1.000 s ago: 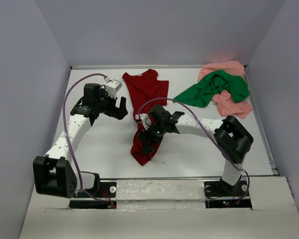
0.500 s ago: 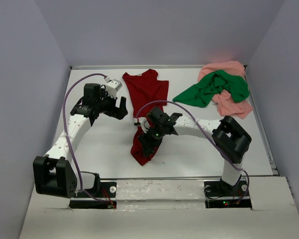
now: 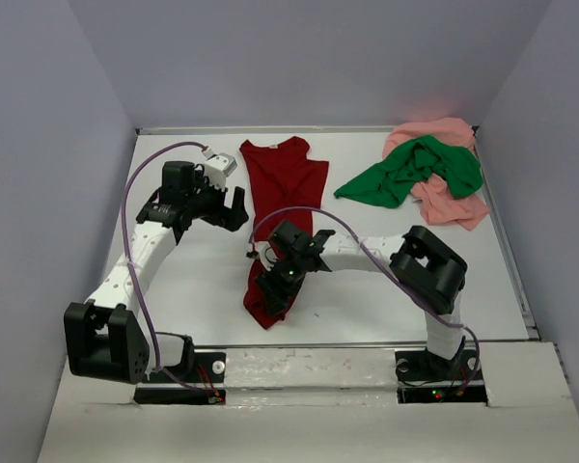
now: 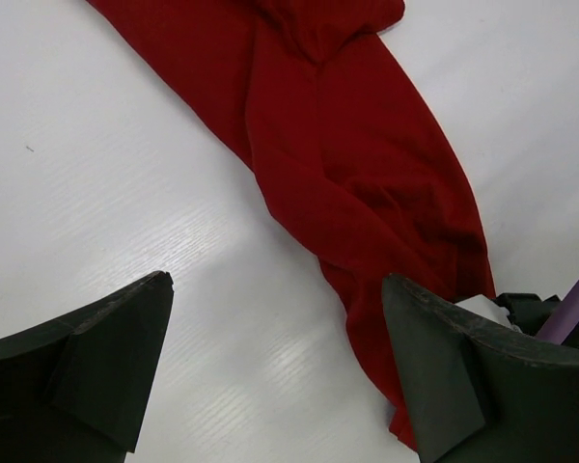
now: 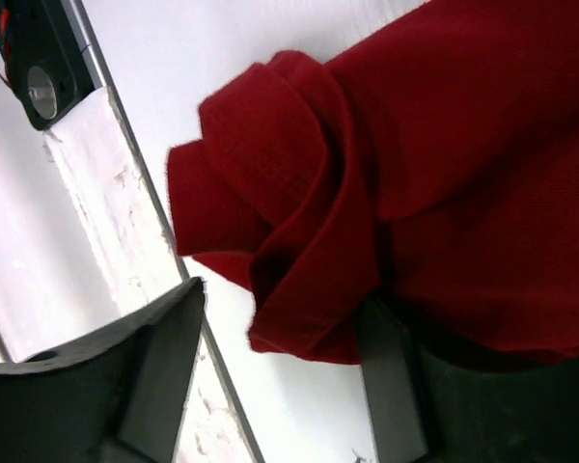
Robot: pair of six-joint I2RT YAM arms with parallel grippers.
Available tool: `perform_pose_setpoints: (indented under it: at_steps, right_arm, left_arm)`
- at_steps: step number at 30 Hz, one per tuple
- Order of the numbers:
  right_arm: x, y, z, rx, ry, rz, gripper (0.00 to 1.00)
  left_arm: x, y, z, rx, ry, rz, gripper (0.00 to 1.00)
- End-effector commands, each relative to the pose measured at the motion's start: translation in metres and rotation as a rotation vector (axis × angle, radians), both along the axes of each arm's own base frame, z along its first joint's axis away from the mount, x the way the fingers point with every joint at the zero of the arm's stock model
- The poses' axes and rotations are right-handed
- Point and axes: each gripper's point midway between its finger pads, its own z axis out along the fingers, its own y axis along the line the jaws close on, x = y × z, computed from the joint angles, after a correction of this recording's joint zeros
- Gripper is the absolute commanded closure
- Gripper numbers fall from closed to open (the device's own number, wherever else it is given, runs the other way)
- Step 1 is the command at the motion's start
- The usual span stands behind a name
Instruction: Fold and stack the t-shirts
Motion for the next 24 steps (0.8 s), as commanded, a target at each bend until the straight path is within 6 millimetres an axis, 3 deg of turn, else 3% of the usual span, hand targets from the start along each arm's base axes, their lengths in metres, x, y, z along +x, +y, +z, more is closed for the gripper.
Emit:
perform_pose_setpoints:
  at_steps: [1, 3, 4, 5, 10, 18, 24]
  right_arm:
    - [-0.019, -0.001, -0.032, -0.085, 0.023, 0.026, 0.36]
    - [-0.021, 0.002, -0.034, -0.090, 0.017, 0.034, 0.70]
    - [-0.024, 0.003, -0.036, -0.096, 0.015, 0.036, 0.96]
    - [-0.022, 0.002, -0.041, -0.115, 0.008, 0.026, 1.00]
    - [-0.011, 0.000, -0.043, -0.139, -0.047, -0.001, 1.00]
    - [0.027, 0.007, 0.004, -0.058, -0.229, -0.053, 1.00]
    - [0.082, -0.001, 0.040, 0.010, -0.278, -0.155, 1.00]
  left_arm:
    - [0.000, -0.007, 0.018, -0.032, -0.062, -0.026, 0.01]
    - [-0.001, -0.007, 0.020, -0.033, -0.071, -0.028, 0.01]
    - [-0.001, -0.006, 0.020, -0.032, -0.072, -0.026, 0.01]
    - [-0.002, -0.006, 0.021, -0.031, -0.076, -0.023, 0.01]
    - [-0.003, -0.005, 0.024, -0.028, -0.092, -0.019, 0.01]
    - [-0.006, -0.006, 0.031, -0.044, -0.119, -0.025, 0.01]
    - [-0.007, -0.008, 0.029, -0.053, -0.107, -0.036, 0.01]
